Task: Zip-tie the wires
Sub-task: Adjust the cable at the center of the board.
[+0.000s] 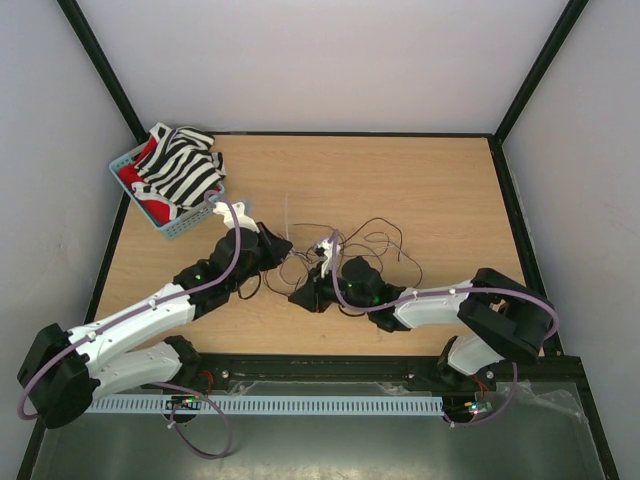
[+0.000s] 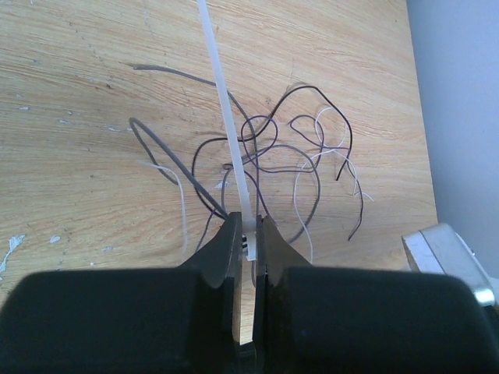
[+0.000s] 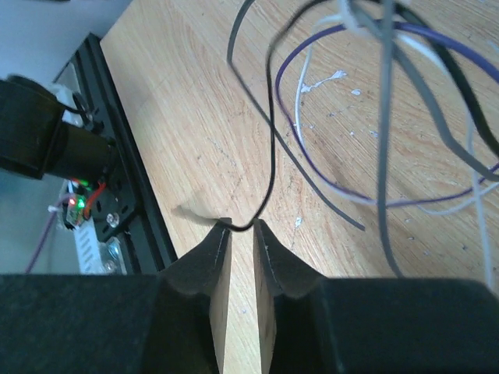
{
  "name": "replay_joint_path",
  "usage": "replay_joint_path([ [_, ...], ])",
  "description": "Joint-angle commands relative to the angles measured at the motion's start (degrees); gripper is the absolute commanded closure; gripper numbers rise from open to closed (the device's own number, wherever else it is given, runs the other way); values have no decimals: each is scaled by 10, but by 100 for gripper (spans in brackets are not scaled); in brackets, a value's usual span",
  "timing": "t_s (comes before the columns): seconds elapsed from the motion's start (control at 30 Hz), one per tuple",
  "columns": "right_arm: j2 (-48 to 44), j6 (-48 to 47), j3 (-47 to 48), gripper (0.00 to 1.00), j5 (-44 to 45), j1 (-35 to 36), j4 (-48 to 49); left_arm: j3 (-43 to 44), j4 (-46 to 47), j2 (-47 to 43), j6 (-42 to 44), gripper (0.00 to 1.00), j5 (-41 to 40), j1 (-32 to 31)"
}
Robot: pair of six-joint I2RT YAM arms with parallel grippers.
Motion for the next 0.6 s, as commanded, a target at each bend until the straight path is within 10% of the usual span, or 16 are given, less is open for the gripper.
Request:
replay_joint_path([
  [0.0, -22, -35, 5, 65, -34, 9, 3, 21, 11, -3, 5, 100, 5, 5],
  [0.17, -111, -117, -21, 31, -63, 9, -48, 22, 10, -15, 23, 100, 40, 22],
  [0.57, -321, -226, -38, 27, 27, -44, -262, 26, -1, -45, 118, 100, 102, 53],
])
